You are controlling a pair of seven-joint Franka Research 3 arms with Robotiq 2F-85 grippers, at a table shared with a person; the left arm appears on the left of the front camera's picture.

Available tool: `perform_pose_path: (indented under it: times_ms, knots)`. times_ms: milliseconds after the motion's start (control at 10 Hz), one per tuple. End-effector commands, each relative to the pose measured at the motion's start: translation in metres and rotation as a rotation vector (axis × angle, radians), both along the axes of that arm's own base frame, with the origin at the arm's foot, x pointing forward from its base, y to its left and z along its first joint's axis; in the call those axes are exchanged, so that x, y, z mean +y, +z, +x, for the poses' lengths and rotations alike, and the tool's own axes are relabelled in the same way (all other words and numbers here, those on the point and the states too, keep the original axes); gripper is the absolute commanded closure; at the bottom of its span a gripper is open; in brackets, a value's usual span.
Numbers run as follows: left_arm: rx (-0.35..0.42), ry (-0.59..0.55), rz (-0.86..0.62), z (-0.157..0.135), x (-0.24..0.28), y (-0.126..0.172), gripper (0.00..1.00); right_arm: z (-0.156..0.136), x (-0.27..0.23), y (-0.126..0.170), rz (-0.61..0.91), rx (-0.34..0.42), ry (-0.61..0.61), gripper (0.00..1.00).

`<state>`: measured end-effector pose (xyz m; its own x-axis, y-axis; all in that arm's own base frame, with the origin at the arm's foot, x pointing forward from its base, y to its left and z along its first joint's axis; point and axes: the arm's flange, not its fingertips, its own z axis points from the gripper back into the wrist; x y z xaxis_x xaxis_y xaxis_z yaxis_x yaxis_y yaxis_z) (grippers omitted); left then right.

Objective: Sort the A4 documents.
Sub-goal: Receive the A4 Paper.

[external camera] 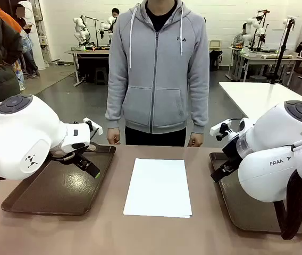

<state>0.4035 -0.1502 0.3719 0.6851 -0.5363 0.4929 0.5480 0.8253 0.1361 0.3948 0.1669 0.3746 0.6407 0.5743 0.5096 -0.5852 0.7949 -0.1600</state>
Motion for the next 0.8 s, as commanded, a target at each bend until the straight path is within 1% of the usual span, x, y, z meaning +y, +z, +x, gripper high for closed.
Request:
perform_pose_path:
  times_ms: [0,700]
  knots:
    - [0.0,0.0,0.0,0.0,0.0,0.0,0.0,0.0,0.0,0.0,0.0,0.0,0.0,0.0]
    - [0.0,0.0,0.0,0.0,0.0,0.0,0.0,0.0,0.0,0.0,0.0,0.0,0.0,0.0]
